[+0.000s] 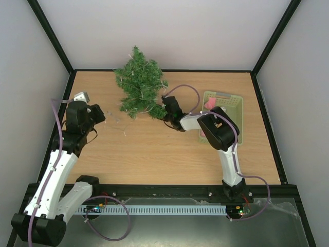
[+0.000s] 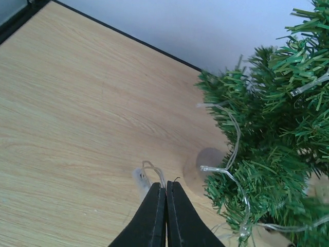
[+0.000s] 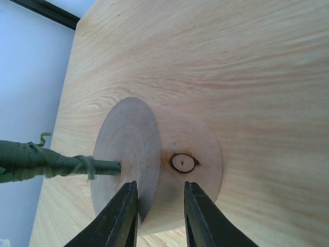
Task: Decorate the small christmas tree
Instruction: Wrap the decoration item around the Christmas tree.
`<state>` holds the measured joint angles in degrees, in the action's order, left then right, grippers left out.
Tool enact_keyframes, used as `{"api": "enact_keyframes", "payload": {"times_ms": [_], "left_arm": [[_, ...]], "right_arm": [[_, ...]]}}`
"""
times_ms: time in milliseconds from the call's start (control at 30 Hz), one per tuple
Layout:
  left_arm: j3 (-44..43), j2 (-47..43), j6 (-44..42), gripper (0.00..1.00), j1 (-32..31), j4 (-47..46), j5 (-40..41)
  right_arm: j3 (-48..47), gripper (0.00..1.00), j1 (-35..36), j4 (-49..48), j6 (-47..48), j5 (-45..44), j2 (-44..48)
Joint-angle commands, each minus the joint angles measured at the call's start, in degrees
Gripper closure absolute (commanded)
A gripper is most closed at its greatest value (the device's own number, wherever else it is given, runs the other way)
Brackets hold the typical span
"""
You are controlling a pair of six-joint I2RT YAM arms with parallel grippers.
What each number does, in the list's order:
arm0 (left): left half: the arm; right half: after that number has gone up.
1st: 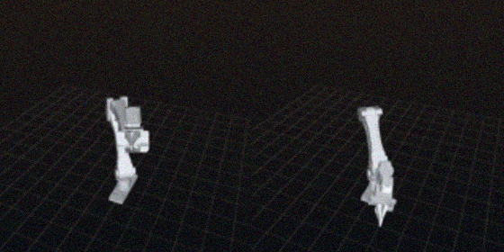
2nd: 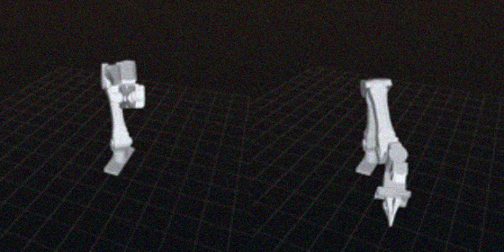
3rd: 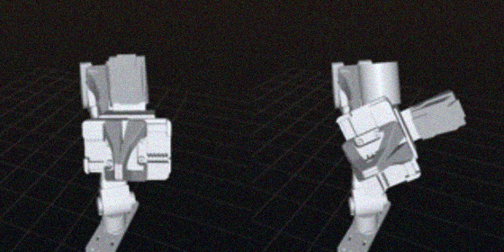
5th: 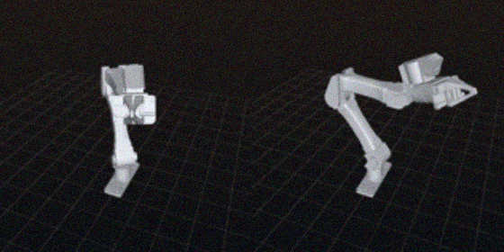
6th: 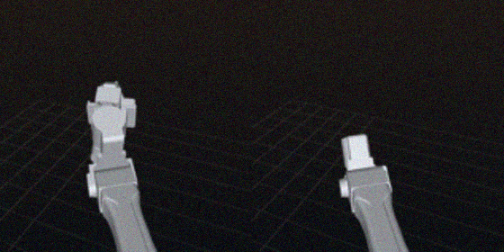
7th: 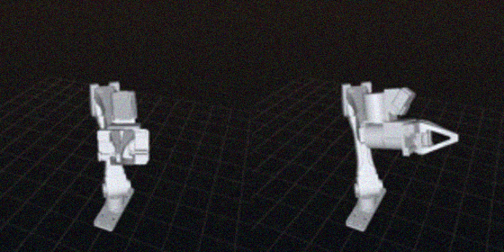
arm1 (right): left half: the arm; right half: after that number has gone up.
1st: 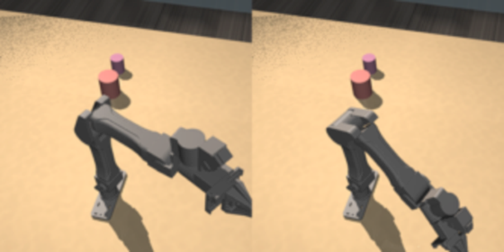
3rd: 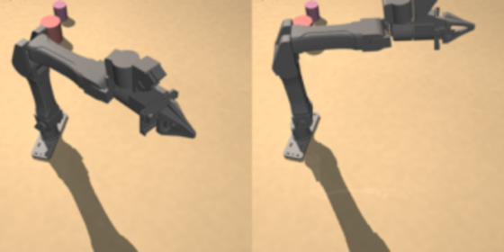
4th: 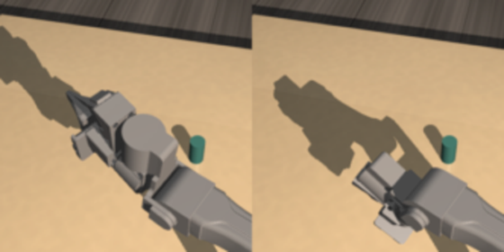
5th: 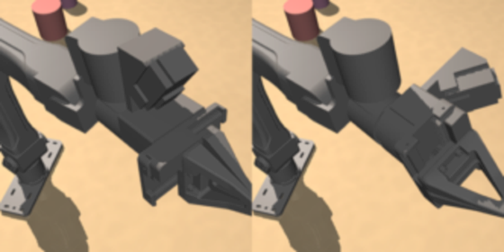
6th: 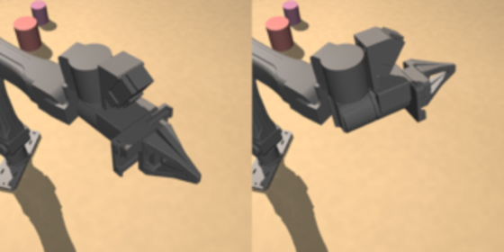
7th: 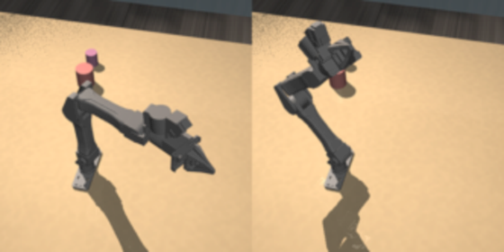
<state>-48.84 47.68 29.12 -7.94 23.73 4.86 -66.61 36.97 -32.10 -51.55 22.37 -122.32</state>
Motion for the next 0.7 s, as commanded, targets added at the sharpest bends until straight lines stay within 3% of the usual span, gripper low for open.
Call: {"api": "enact_keyframes", "payload": {"times_ms": [0, 367, 667], "left_arm": [[1.2, -0.5, 1.7, 0.97, 0.2, -0.7, -4.8], [2.4, 0.2, 1.7, 0.98, 0.2, -2.9, -6.1], [1.7, 0.0, 0.8, 0.98, 0.2, -3.3, -5.3]], "right_arm": [[-3.2, 0.76, -2.2, 7.3, 6.2, 0.6, -3.5], [-3.3, 0.64, -4.8, 11.3, 5.0, -0.2, 1.6], [7.7, 0.59, -4.8, 6.8, -8.4, -3.9, 11.3]]}}
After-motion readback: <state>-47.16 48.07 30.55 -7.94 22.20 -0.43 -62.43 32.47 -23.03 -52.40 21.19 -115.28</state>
